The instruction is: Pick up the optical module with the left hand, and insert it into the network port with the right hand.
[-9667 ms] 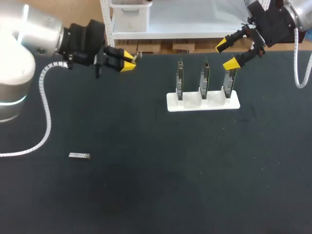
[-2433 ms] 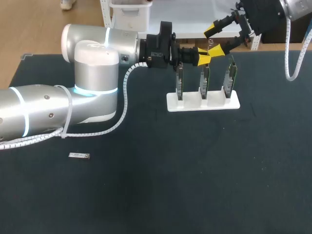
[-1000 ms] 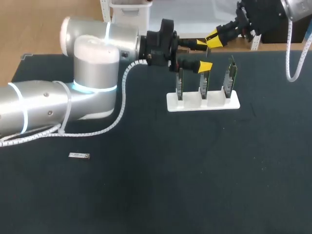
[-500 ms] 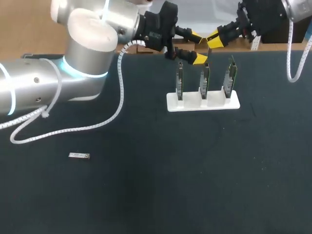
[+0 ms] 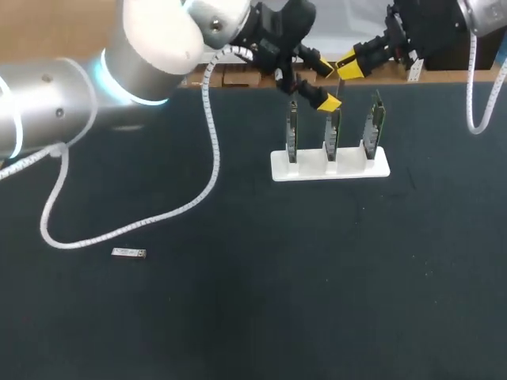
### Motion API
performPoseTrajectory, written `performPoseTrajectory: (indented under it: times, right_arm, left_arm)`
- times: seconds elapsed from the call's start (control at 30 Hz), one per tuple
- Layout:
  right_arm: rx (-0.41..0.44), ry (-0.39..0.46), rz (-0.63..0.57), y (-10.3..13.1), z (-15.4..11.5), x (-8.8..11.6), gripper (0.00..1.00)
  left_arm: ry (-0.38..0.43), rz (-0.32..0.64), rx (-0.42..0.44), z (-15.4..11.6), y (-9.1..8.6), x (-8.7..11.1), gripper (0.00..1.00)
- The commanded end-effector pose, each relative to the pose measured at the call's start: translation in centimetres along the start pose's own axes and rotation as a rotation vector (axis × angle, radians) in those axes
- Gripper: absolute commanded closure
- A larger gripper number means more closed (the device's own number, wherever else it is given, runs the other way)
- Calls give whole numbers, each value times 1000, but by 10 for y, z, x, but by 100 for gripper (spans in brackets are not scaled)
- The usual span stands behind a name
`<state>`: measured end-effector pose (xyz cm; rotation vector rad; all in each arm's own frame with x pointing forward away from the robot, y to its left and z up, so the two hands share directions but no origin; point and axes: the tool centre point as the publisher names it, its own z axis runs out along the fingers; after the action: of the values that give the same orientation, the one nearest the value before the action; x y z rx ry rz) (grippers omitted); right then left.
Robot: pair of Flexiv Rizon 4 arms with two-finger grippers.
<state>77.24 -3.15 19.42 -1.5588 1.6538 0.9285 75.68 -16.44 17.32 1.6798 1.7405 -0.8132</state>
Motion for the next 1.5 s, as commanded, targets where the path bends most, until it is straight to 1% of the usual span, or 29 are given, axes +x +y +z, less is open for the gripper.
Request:
performPoseTrajectory:
  times: [0.03,0.1,0.17,0.23,0.4,0.5,0.6,0.63,0.7,0.9,1.0,1.5]
  right_arm:
    - [-1,2,-2,-1,0,0,100]
    - [-2,4,-2,-1,0,0,100]
    - [-3,6,-2,-1,0,0,100]
    - [-5,8,-3,-2,0,0,100]
    - [-7,14,-3,-2,0,0,100]
    - [-8,17,-3,-2,1,0,100]
    - [-8,18,-4,-2,1,-1,100]
    - [-8,19,-3,-2,1,-1,100]
    - [-7,20,-4,-3,1,-1,100]
    - [-2,20,-3,-3,0,-1,100]
    - [-1,21,-2,-3,0,-2,100]
    - [1,22,1,-4,0,-1,100]
  left_arm:
    - [181,-18,18,2,12,3,0]
    - [172,-25,14,0,11,6,0]
    - [189,-39,0,-1,11,11,0]
    - [181,-54,-5,-1,11,15,0]
    - [178,-65,-30,-2,8,20,0]
    - [140,-59,-62,-2,8,22,0]
    - [105,-54,-75,-2,7,22,0]
    - [70,-44,-83,-1,7,23,0]
    - [81,-49,-75,1,6,23,0]
    - [58,-51,-64,4,6,25,0]
    - [65,-55,-61,4,6,26,0]
    - [56,-49,-23,11,15,27,0]
